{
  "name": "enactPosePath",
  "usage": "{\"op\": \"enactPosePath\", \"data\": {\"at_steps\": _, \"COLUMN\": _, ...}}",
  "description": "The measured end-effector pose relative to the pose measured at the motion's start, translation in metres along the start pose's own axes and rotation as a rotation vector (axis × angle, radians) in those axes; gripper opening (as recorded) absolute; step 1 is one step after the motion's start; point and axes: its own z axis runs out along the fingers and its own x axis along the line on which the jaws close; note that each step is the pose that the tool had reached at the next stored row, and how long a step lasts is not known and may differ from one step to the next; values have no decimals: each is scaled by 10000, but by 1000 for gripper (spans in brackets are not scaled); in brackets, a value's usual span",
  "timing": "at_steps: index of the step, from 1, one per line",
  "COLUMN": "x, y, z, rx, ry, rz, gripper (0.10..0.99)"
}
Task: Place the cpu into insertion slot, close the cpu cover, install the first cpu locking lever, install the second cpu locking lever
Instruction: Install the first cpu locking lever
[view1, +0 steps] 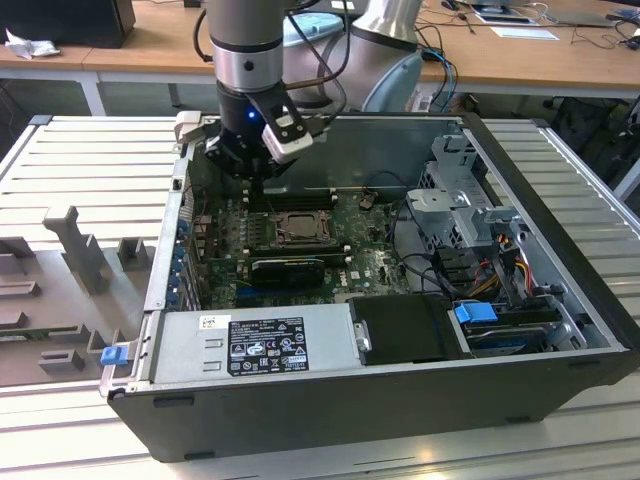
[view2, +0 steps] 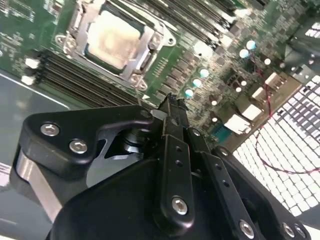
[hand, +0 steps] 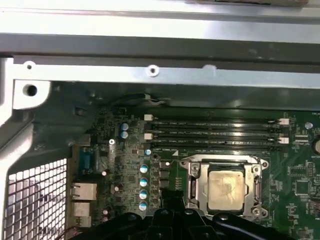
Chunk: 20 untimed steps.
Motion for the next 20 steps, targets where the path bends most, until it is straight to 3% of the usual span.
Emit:
{"op": "enactPosePath", "data": {"at_steps": 4, "x": 81, "y": 42, "z": 24, "rx": 1, "ry": 2, "rz": -1, "gripper": 106}}
{"op": "enactPosePath", "data": {"at_steps": 15, "x": 91, "y": 265, "z": 102, "rx": -33, "ry": 46, "rz": -2, "gripper": 106}}
{"op": "enactPosePath", "data": {"at_steps": 20, "x": 49, "y": 287, "z": 104, "rx": -18, "ry": 60, "rz": -2, "gripper": 106}}
